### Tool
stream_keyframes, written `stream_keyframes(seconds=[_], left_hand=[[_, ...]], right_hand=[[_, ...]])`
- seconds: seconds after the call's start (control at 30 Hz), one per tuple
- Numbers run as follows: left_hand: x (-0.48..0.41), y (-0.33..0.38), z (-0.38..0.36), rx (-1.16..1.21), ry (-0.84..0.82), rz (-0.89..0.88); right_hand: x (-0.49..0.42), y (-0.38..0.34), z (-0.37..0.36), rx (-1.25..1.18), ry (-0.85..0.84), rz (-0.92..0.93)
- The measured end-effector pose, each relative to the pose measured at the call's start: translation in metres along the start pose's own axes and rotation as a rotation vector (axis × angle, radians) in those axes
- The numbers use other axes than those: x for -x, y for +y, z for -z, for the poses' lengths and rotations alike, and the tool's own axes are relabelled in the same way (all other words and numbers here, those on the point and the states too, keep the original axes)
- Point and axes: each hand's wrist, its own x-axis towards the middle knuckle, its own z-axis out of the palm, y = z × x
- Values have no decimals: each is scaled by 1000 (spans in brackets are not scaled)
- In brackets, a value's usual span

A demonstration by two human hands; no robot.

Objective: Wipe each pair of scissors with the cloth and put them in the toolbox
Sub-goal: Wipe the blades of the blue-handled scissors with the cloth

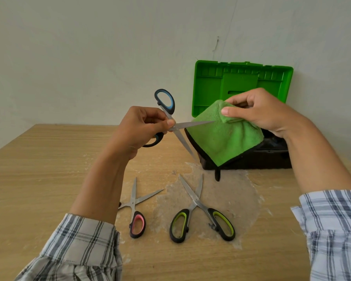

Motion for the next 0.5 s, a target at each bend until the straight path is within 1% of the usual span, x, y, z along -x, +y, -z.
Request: stream_keyframes(seconds=[0.1, 0.17, 0.33, 0.4, 0.5], left_hand=[[-1, -1, 0, 6, -3, 6], [0, -1, -2, 12, -4, 0], [0, -1, -10, 9, 30, -32], [-1, -2, -12, 12, 47, -32], [-1, -2, -13, 13, 48, -35]], right_hand=[[-3, -9, -4, -38, 1, 34], [-6, -19, -13, 4, -3, 72], [-17, -40, -48, 371, -60, 158], [-19, -42, -53, 446, -56, 151], [-19, -42, -53, 498, -66, 144]])
